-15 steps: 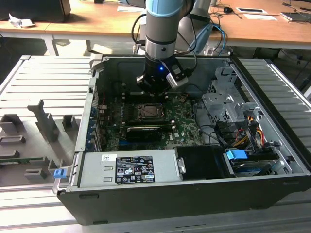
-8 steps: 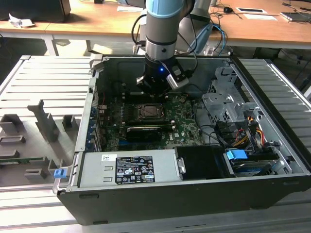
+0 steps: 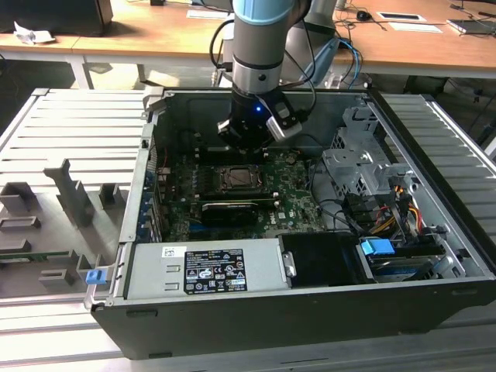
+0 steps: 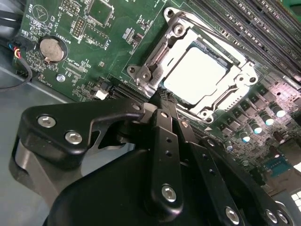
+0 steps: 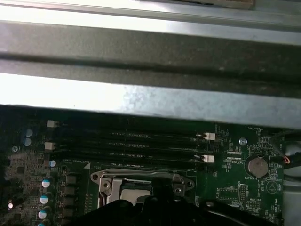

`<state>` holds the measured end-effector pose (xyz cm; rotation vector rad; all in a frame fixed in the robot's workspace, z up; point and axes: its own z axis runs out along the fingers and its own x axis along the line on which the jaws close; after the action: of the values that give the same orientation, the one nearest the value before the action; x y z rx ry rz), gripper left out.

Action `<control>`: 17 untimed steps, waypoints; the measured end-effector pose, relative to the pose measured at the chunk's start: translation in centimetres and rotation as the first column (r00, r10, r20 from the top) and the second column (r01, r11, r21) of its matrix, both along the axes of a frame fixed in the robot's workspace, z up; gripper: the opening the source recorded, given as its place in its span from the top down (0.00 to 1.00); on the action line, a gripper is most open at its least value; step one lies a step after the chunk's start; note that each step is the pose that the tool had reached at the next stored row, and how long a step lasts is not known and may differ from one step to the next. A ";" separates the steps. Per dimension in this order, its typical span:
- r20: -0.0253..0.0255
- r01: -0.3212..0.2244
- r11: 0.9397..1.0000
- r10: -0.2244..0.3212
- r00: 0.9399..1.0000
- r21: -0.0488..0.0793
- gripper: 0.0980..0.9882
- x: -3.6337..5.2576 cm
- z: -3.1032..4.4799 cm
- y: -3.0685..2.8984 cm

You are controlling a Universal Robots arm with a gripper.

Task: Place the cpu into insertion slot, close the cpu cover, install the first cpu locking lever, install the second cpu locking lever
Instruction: 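Install the second cpu locking lever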

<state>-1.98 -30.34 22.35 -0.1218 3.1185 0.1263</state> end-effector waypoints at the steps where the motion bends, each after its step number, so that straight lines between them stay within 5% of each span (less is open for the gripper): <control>1: 0.000 0.000 1.000 0.000 1.000 0.000 0.99 0.00 0.00 -0.07; 17: 0.000 0.000 1.000 0.000 1.000 0.000 0.99 0.00 0.01 -1.12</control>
<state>-1.98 -31.45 22.36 -0.1219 3.1184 0.1264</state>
